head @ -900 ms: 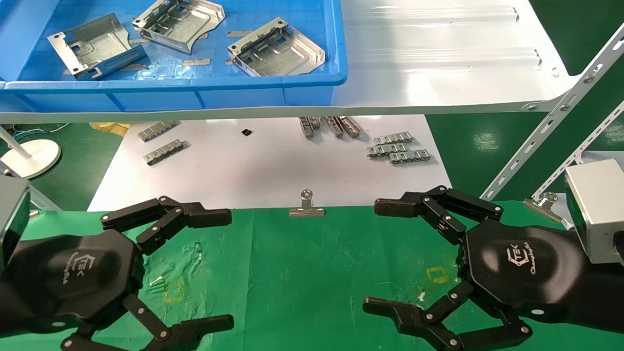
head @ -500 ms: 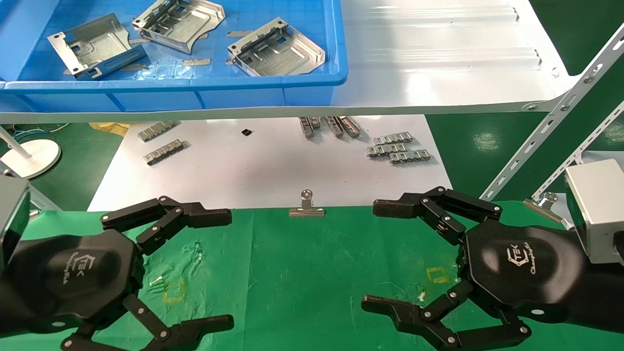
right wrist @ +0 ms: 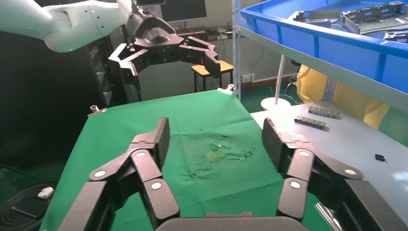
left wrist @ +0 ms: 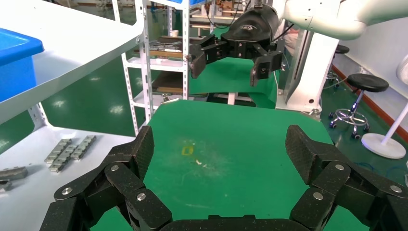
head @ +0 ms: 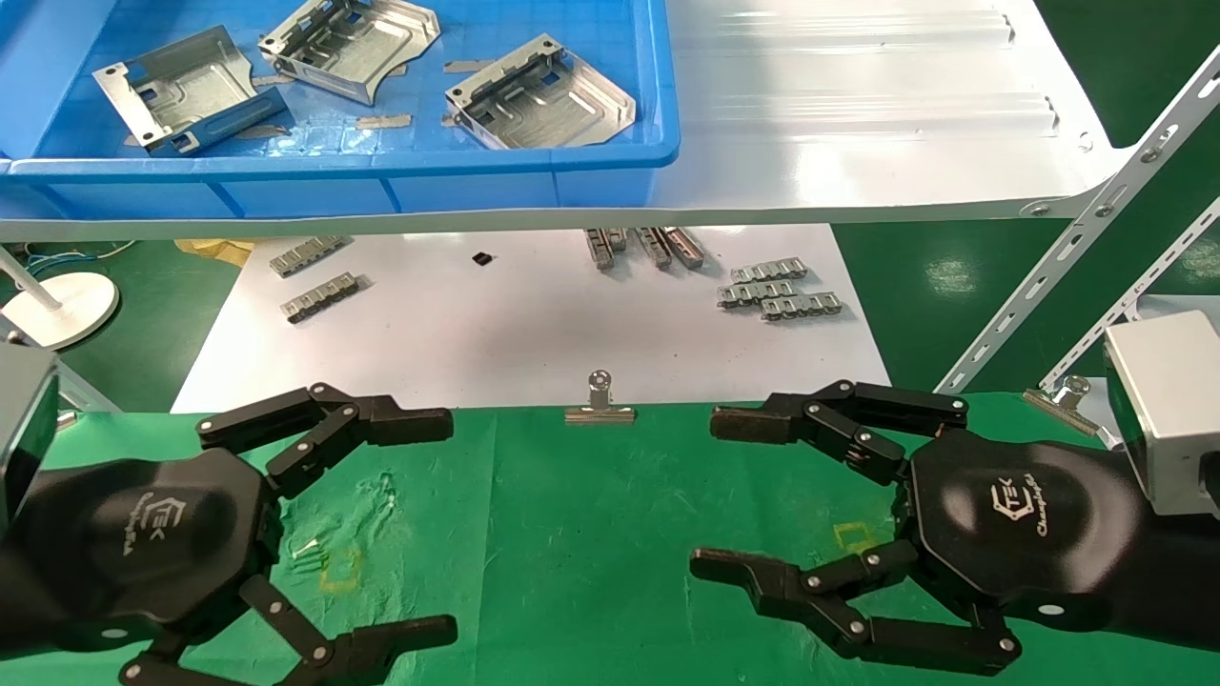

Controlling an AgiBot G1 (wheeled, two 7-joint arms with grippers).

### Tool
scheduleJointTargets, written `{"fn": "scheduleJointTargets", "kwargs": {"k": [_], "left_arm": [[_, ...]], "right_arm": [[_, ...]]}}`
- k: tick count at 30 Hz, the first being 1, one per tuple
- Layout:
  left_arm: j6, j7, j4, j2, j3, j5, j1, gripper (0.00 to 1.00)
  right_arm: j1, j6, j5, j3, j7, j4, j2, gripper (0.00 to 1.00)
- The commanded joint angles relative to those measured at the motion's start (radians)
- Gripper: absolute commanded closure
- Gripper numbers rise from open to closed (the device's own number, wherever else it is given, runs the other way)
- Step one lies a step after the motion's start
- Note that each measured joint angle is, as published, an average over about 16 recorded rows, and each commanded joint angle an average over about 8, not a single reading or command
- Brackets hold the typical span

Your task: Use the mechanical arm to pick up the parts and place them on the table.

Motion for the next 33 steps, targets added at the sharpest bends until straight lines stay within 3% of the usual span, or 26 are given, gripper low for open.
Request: {"fn": "scheduleJointTargets", "kwargs": {"k": [1, 24, 29, 33], "left_arm": [[0.0, 0.0, 0.0, 0.0, 0.0, 0.0, 0.0, 0.0], [-0.002, -0.002, 0.0, 0.0, -0.001, -0.001, -0.004, 0.0], [-0.03, -0.013, 0.006, 0.01, -0.006, 0.015, -0.065, 0.0], [-0.072, -0.025, 0.038, 0.043, 0.002, 0.069, -0.182, 0.0]], "right_arm": [[0.0, 0.0, 0.0, 0.0, 0.0, 0.0, 0.0, 1.0], [0.0, 0.0, 0.0, 0.0, 0.0, 0.0, 0.0, 1.0], [0.0, 0.0, 0.0, 0.0, 0.0, 0.0, 0.0, 1.0], [0.0, 0.0, 0.0, 0.0, 0.0, 0.0, 0.0, 1.0]]}}
